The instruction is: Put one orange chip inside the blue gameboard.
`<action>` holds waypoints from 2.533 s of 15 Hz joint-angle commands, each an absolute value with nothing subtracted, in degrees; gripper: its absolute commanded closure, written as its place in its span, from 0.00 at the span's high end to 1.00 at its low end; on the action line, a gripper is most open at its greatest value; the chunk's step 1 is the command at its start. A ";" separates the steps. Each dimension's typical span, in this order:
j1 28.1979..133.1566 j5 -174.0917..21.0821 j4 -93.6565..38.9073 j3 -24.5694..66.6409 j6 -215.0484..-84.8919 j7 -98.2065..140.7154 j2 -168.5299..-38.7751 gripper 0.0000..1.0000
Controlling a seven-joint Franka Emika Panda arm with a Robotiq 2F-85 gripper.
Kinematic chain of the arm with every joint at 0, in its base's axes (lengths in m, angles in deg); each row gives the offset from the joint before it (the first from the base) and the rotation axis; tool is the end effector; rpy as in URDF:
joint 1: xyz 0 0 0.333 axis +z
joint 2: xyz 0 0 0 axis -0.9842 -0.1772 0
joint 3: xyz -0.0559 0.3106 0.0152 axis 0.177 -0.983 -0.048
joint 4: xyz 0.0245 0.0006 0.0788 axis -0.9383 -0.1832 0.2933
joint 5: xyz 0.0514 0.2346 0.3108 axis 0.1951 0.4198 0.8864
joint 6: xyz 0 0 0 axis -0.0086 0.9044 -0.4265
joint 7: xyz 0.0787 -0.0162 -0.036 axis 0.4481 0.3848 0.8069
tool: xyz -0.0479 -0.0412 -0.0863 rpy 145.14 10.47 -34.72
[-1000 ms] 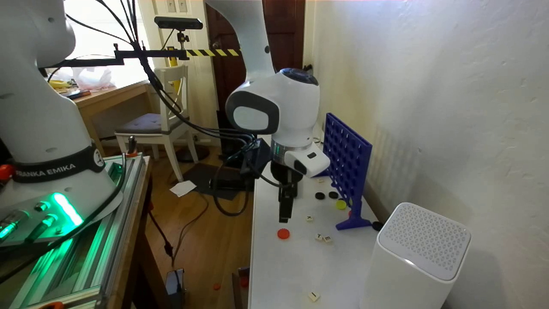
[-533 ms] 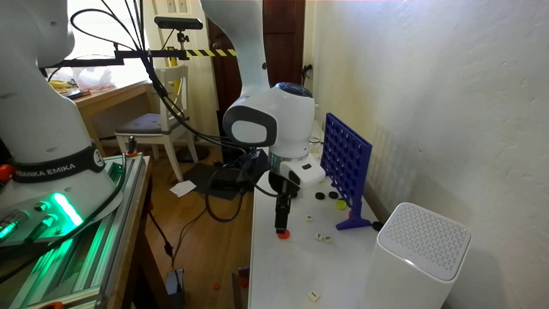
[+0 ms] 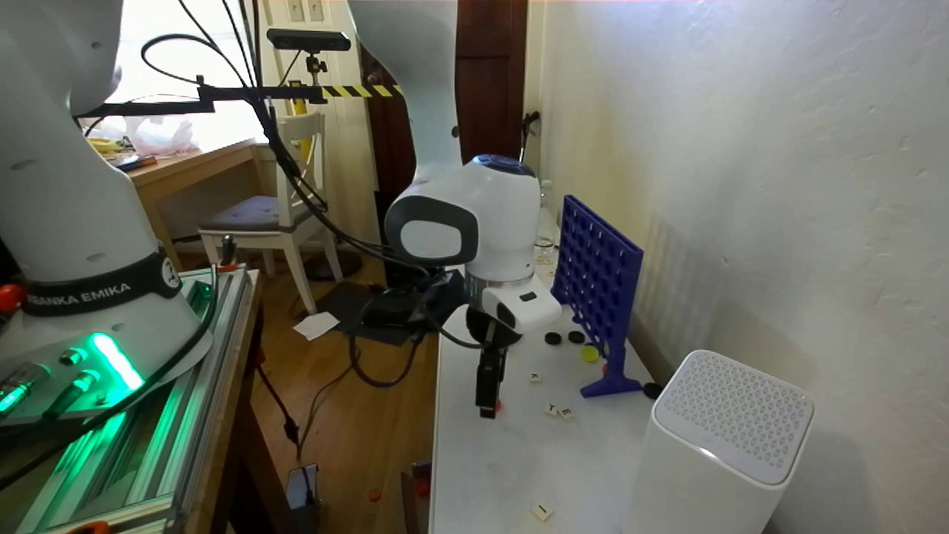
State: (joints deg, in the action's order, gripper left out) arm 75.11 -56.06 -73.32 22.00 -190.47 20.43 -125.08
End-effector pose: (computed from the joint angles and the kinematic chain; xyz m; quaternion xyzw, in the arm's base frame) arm 0.4383 -0.1052 0.0476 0.9624 -0.2713 -0.0056 0.0143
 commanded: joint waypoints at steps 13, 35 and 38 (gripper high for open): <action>74.95 -57.54 -71.94 20.83 -193.41 16.93 -127.41 0.67; 80.51 -57.17 -78.26 26.33 -200.46 15.25 -120.96 0.11; 91.27 -55.24 -84.45 35.87 -208.73 15.79 -114.37 0.11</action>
